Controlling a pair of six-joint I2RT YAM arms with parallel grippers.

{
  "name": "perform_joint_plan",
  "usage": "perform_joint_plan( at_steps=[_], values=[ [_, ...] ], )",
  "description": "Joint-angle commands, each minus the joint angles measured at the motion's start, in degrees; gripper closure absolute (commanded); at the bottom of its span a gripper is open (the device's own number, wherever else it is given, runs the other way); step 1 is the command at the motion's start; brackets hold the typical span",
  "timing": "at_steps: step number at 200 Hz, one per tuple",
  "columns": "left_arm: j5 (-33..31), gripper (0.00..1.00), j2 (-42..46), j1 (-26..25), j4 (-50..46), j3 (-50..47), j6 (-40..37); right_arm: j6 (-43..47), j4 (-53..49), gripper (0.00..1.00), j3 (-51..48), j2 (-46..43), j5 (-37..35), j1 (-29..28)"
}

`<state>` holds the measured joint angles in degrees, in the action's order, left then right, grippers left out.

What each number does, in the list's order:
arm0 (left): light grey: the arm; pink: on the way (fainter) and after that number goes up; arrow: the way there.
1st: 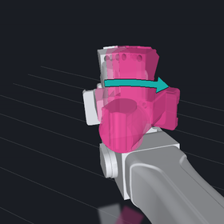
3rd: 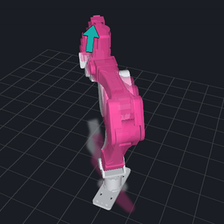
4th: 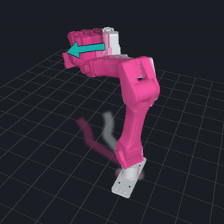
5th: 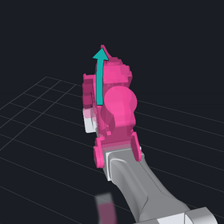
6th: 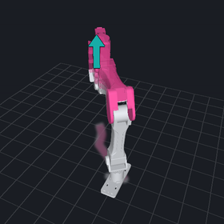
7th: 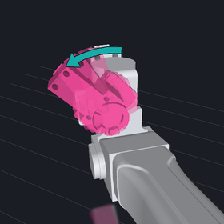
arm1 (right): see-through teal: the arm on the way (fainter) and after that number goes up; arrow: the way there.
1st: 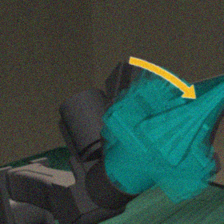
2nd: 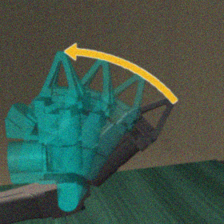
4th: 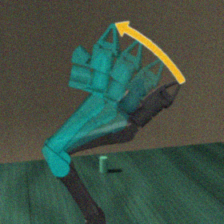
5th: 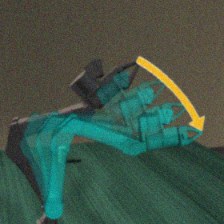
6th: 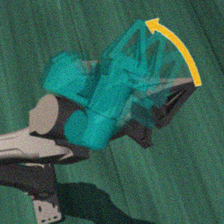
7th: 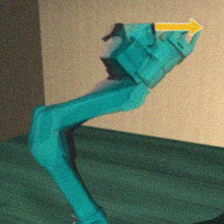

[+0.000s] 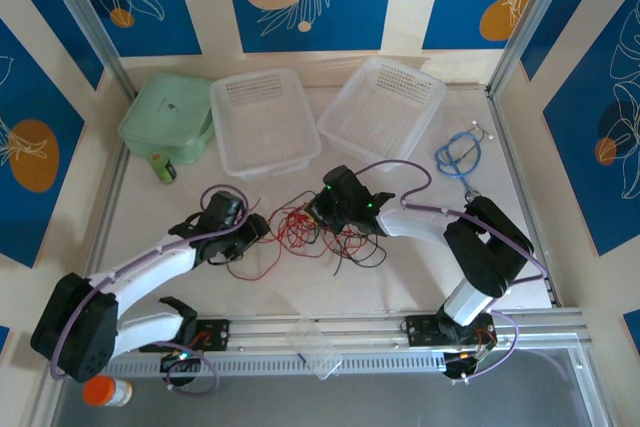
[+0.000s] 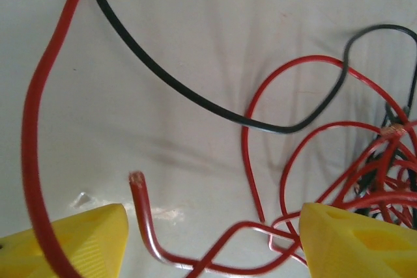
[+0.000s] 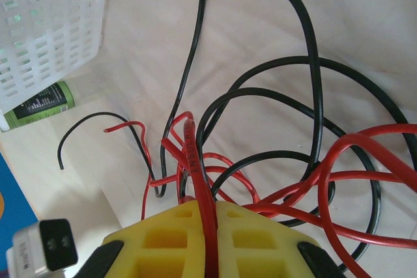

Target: Untangle the cables

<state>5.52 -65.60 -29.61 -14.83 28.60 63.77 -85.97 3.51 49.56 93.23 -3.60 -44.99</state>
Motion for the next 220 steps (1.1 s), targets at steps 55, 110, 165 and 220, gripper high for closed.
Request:
perform_joint_plan(
  at_steps=[55, 110, 165, 220],
  values=[
    [-1.3, 0.74, -6.0, -0.5, 7.6, 3.1, -1.1, 0.0, 1.2, 1.00, 0.0, 1.5, 1.4, -1.4],
    [-0.7, 1.00, -7.7, -0.2, 0.8, 11.1, -7.7, 5.0, -1.8, 0.69, -0.2, 0.8, 3.1, -0.8],
    [-2.6, 1.00, -2.9, 1.4, -16.1, 22.6, -16.9, 17.5, -17.1, 0.21, 1.7, -5.0, -1.3, 0.3],
    [-1.4, 1.00, -2.1, 2.5, -18.6, 25.2, -18.8, 14.0, -17.4, 0.14, -2.8, -4.2, -4.1, 1.9]
  ],
)
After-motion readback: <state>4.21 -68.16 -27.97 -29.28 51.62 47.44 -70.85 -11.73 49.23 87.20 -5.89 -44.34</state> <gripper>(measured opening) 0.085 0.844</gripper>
